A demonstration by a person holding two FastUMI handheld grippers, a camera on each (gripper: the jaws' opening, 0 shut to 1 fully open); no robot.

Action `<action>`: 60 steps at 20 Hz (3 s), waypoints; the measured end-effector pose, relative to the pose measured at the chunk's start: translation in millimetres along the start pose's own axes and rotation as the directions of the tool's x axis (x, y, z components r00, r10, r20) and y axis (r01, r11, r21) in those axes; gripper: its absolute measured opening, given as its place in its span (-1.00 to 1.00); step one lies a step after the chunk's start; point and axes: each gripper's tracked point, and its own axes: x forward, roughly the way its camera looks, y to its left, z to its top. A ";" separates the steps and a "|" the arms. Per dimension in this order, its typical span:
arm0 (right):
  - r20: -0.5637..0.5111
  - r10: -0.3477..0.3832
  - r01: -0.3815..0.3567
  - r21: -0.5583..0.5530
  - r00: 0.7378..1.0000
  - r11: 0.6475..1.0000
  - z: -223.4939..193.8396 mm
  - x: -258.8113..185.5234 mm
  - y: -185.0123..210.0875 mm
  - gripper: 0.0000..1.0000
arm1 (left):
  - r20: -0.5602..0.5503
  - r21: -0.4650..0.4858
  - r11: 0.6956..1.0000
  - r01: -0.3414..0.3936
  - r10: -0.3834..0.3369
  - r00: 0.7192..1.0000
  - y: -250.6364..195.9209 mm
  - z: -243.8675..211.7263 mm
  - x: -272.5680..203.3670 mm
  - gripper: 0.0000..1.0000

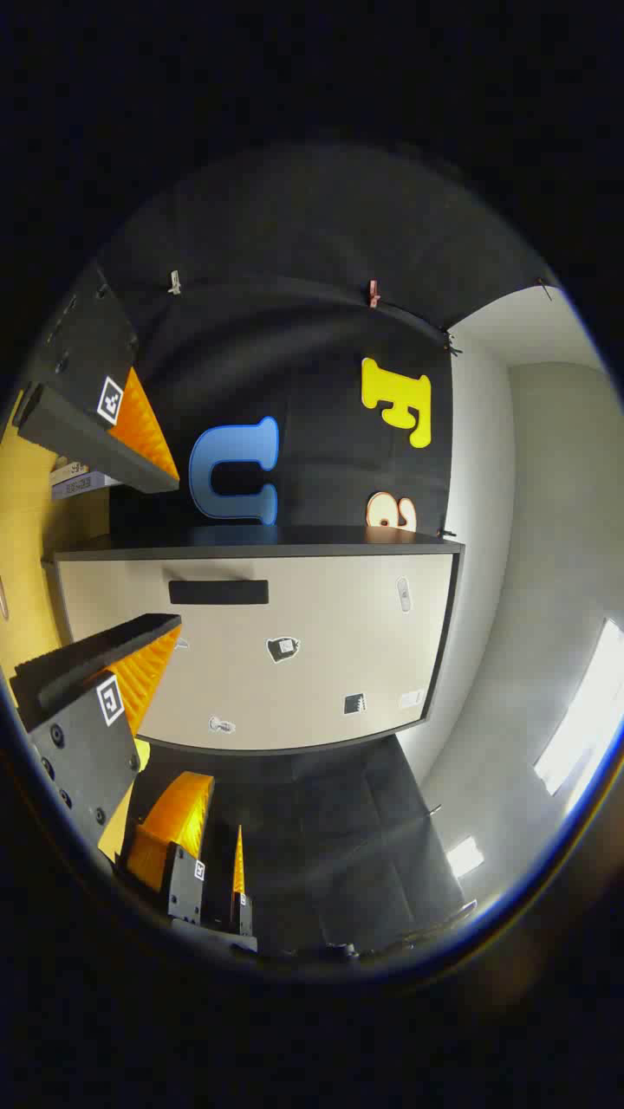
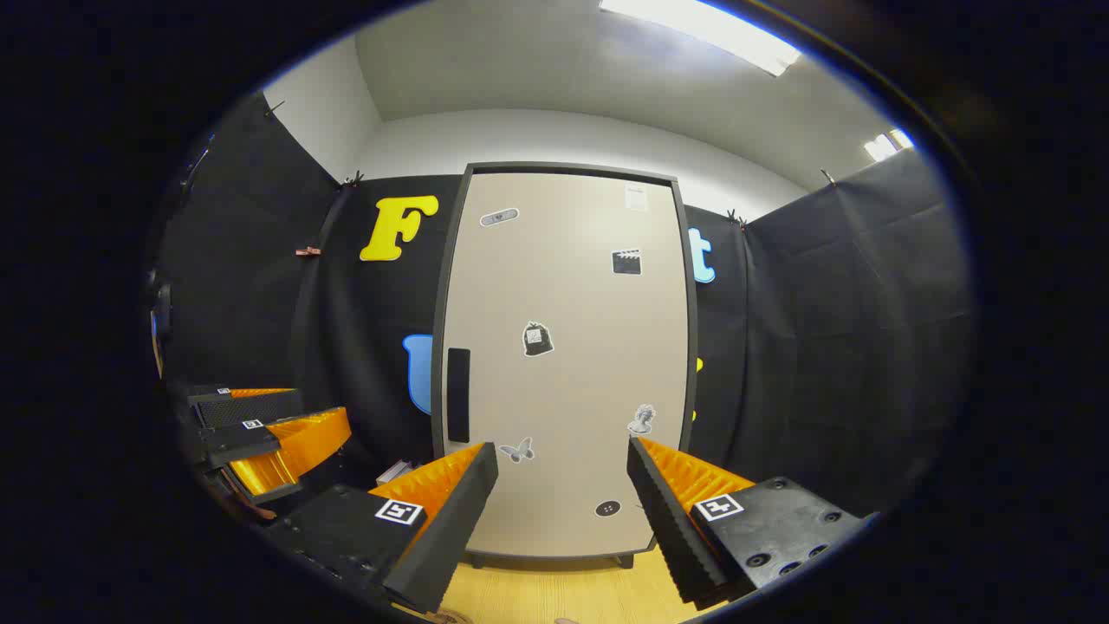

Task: Open the cabinet door with the right hand, grasp the bottle in the cabinet with the left hand and place it on the coaster, then close the cabinet door with the right hand.

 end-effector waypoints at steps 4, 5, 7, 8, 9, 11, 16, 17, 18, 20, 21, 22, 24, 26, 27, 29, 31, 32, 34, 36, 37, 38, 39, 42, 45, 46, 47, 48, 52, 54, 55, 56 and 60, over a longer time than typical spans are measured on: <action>0.010 0.004 -0.004 -0.018 1.000 1.000 0.1 -1.4 -0.5 0.95 | -0.014 -0.019 1.000 -0.001 0.001 1.000 -1.8 -5.9 1.7 0.78; 0.008 0.010 -0.009 -0.021 1.000 1.000 0.0 -1.1 0.4 0.95 | -0.014 -0.026 1.000 -0.007 0.006 1.000 -1.3 -7.1 1.4 0.79; 0.003 0.015 -0.015 -0.024 1.000 1.000 -0.8 -1.3 -1.4 0.95 | -0.009 -0.028 0.999 -0.015 0.014 1.000 -2.2 -5.8 1.0 0.79; 0.002 0.016 -0.016 -0.024 1.000 1.000 -1.3 -1.3 -1.7 0.95 | -0.007 -0.025 1.000 -0.020 0.019 1.000 -1.0 -3.1 1.4 0.78; -0.001 0.019 -0.019 -0.023 1.000 1.000 -1.8 -0.9 -2.1 0.94 | -0.004 -0.022 0.999 -0.025 0.025 1.000 -0.4 -3.0 1.6 0.79; -0.003 0.027 -0.027 -0.016 1.000 1.000 -2.4 0.4 -2.7 0.95 | -0.003 -0.026 0.999 -0.025 0.025 1.000 -2.2 -3.3 2.8 0.79; 0.001 0.063 -0.063 -0.018 0.998 0.998 -2.4 3.3 0.6 0.95 | 0.006 -0.028 0.999 -0.024 0.024 1.000 -6.0 1.7 2.6 0.78; -0.002 0.069 -0.069 -0.014 0.998 0.998 -3.4 3.7 2.2 0.95 | 0.006 -0.029 0.999 -0.026 0.026 1.000 -5.7 1.3 3.8 0.78; -0.003 0.074 -0.074 -0.011 0.997 0.997 -3.6 3.5 3.3 0.95 | 0.006 -0.031 0.999 -0.028 0.028 1.000 -5.0 1.0 4.0 0.78; -0.002 0.079 -0.079 -0.001 0.997 0.997 -3.5 4.6 3.1 0.95 | 0.003 -0.037 0.999 -0.031 0.032 0.999 -4.0 -0.7 3.4 0.78; -0.004 0.079 -0.079 0.003 0.997 0.997 -3.7 5.4 2.9 0.95 | 0.001 -0.036 0.999 -0.035 0.035 0.999 -2.2 -1.6 2.3 0.78; -0.004 0.077 -0.077 0.006 0.997 0.997 -3.7 6.9 2.1 0.95 | 0.001 -0.036 0.999 -0.039 0.039 0.999 -0.2 -0.7 2.0 0.78; 0.003 0.070 -0.070 0.009 0.998 0.998 -0.6 8.2 2.0 0.95 | 0.004 -0.038 0.998 -0.042 0.042 0.999 2.6 -0.3 2.0 0.79; 0.012 0.070 -0.070 0.009 0.998 0.998 2.1 10.5 4.8 0.94 | 0.005 -0.038 0.998 -0.050 0.050 0.999 7.9 0.0 1.9 0.78; 0.014 0.072 -0.072 0.008 0.997 0.997 2.5 11.6 6.9 0.94 | 0.006 -0.040 0.998 -0.050 0.050 0.999 9.3 -1.3 1.2 0.78; 0.016 0.077 -0.077 0.005 0.997 0.997 3.1 12.6 12.6 0.95 | 0.006 -0.045 0.998 -0.048 0.048 0.999 12.6 -1.9 1.3 0.78; 0.025 0.079 -0.079 0.002 0.997 0.997 6.6 14.4 17.6 0.95 | 0.014 -0.049 0.997 -0.056 0.057 0.998 18.9 -0.3 1.2 0.78; 0.032 0.082 -0.082 0.001 0.996 0.997 8.5 15.3 21.1 0.95 | 0.015 -0.053 0.997 -0.057 0.057 0.998 20.1 -0.4 1.5 0.78; 0.043 0.087 -0.087 0.003 0.995 0.996 11.4 18.2 28.3 0.94 | 0.009 -0.062 0.997 -0.055 0.056 0.998 24.9 -3.5 0.4 0.78; 0.042 0.089 -0.090 0.012 0.995 0.996 10.2 23.0 37.0 0.94 | 0.004 -0.062 0.996 -0.057 0.057 0.998 32.3 -5.0 -2.0 0.78; 0.038 0.092 -0.093 0.015 0.995 0.996 8.7 26.1 42.4 0.94 | 0.004 -0.060 0.996 -0.060 0.060 0.998 36.7 -6.1 -3.1 0.78; 0.038 0.096 -0.097 0.017 0.995 0.995 8.5 29.0 48.2 0.94 | 0.006 -0.058 0.996 -0.062 0.062 0.998 42.0 -5.5 -4.3 0.78; 0.043 0.101 -0.102 0.018 0.994 0.995 9.2 32.0 54.8 0.94 | 0.005 -0.057 0.996 -0.062 0.063 0.998 45.1 -7.1 -6.5 0.79; 0.041 0.113 -0.114 0.022 0.993 0.993 6.5 45.0 78.5 0.94 | -0.009 -0.062 0.996 -0.068 0.068 0.998 59.8 -13.1 -9.7 0.78; 0.030 0.129 -0.130 0.023 0.991 0.991 -0.4 61.5 101.3 0.94 | -0.018 -0.068 0.994 -0.087 0.086 0.996 80.9 -18.4 -13.1 0.79; 0.026 0.130 -0.131 0.021 0.991 0.991 -3.7 68.9 106.9 0.94 | -0.017 -0.070 0.993 -0.091 0.090 0.996 87.3 -18.0 -13.2 0.79; 0.022 0.132 -0.132 0.021 0.991 0.991 -6.6 76.1 112.9 0.94 | -0.016 -0.070 0.993 -0.095 0.094 0.995 92.3 -19.1 -13.4 0.79; 0.014 0.134 -0.135 0.026 0.991 0.991 -10.7 83.6 119.0 0.95 | -0.016 -0.069 0.993 -0.098 0.097 0.995 97.7 -18.8 -12.9 0.77; -0.027 0.112 -0.111 0.031 0.993 0.993 -28.1 117.8 128.8 0.95 | -0.011 -0.066 0.992 -0.105 0.104 0.994 115.4 -23.1 -7.7 0.78; -0.032 0.097 -0.096 0.030 0.995 0.995 -34.1 134.1 132.3 0.94 | -0.019 -0.074 0.992 -0.102 0.101 0.995 121.3 -27.8 -4.3 0.79; -0.034 0.089 -0.088 0.025 0.995 0.996 -38.0 141.7 133.1 0.93 | -0.026 -0.078 0.992 -0.100 0.098 0.995 123.6 -31.2 -2.4 0.79; -0.045 0.082 -0.081 0.020 0.996 0.996 -43.6 149.6 134.5 0.93 | -0.036 -0.082 0.992 -0.097 0.095 0.995 127.1 -34.2 -0.2 0.78; -0.042 0.069 -0.068 0.014 0.997 0.998 -51.2 175.5 142.0 0.89 | -0.068 -0.091 0.990 -0.111 0.105 0.992 141.7 -48.0 4.8 0.79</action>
